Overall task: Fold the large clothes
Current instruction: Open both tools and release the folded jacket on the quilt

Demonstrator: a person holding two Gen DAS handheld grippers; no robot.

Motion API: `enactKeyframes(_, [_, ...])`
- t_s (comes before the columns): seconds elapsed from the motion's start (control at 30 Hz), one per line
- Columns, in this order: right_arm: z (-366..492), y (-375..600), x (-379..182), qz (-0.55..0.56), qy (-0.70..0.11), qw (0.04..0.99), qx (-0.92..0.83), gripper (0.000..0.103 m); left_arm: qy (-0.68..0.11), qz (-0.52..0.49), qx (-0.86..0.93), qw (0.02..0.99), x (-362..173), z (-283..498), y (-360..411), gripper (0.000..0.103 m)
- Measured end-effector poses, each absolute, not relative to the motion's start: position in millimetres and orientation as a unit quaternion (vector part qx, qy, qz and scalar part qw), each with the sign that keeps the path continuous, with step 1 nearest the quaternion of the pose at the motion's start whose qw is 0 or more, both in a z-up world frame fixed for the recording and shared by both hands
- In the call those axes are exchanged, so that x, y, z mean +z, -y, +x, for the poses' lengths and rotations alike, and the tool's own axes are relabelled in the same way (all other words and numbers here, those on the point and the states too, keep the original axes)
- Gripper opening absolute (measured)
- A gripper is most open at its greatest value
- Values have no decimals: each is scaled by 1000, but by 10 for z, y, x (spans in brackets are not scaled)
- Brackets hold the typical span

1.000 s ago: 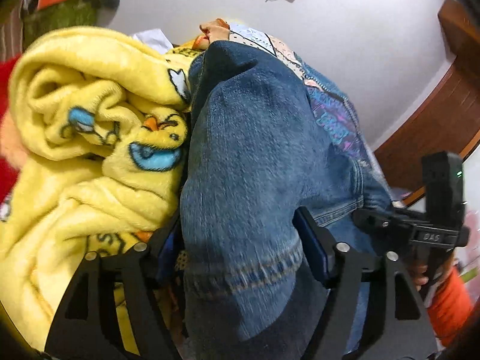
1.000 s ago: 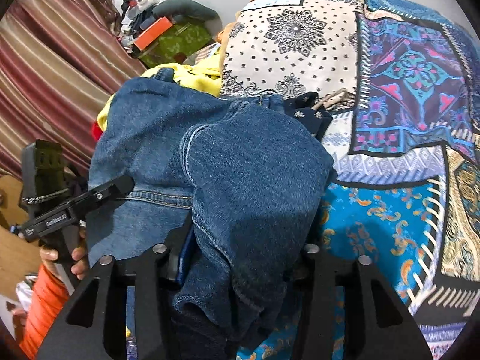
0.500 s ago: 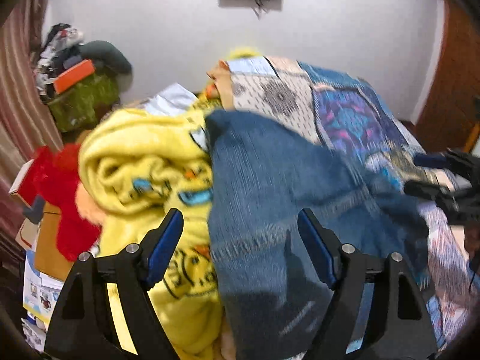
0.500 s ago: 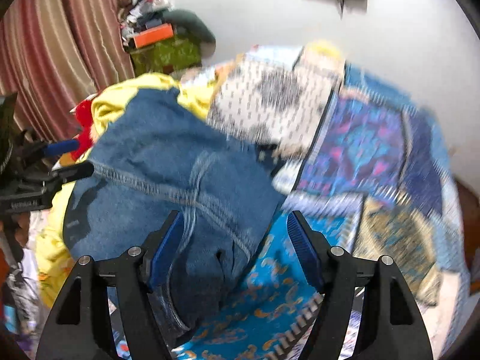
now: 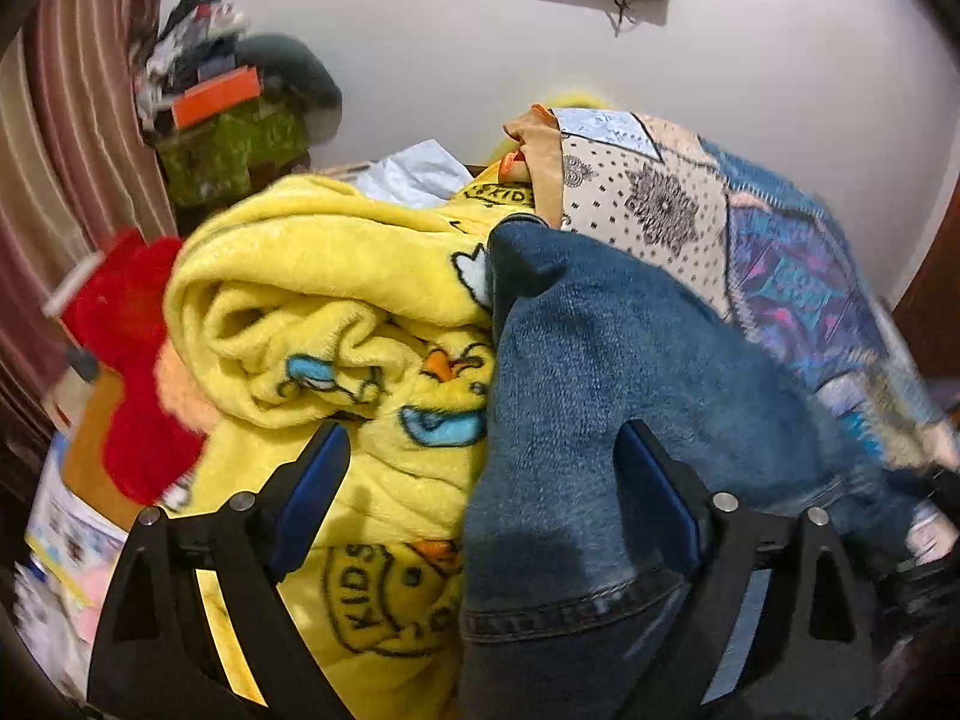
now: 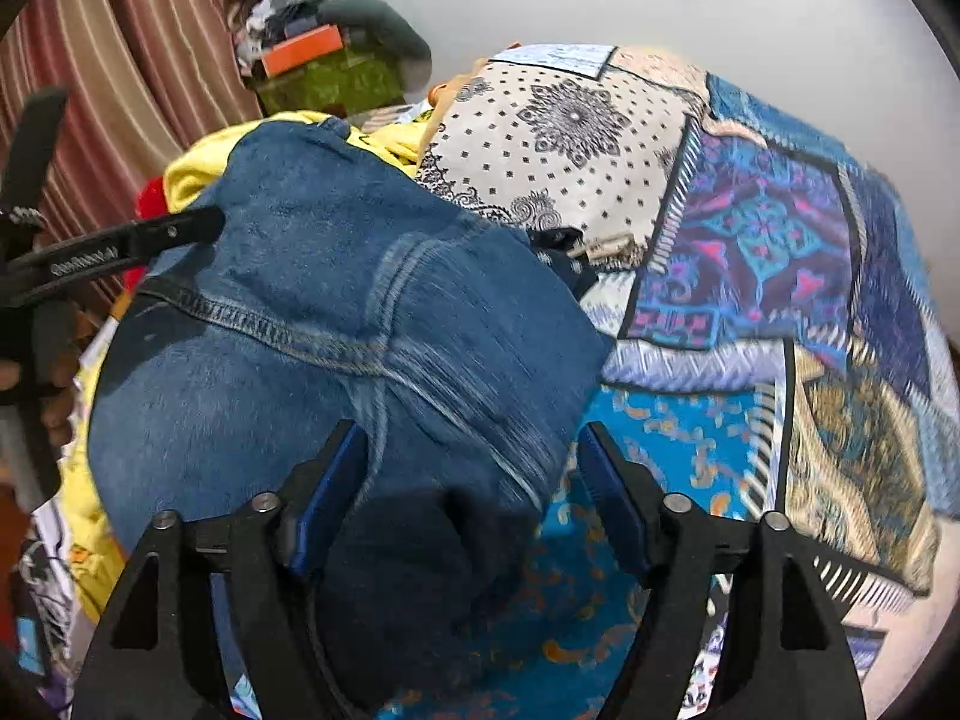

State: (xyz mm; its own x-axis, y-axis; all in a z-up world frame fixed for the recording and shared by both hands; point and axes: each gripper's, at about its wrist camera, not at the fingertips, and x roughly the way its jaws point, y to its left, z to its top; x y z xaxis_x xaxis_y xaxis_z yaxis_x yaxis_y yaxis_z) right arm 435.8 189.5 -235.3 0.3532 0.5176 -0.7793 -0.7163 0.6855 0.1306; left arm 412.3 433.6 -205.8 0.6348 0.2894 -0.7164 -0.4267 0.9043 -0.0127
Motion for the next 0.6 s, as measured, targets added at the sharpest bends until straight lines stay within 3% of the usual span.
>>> enactKeyframes(0.1, [4368,-1730,-2338,-133,-420,815,375,82,-389,-70,201,896,-2087,4088,-4275,93])
enactKeyframes(0.6, [4091,-1367,-2248,-203,-413,834,304,82,-425,-36,160,890,-2154,3342,-3577,92])
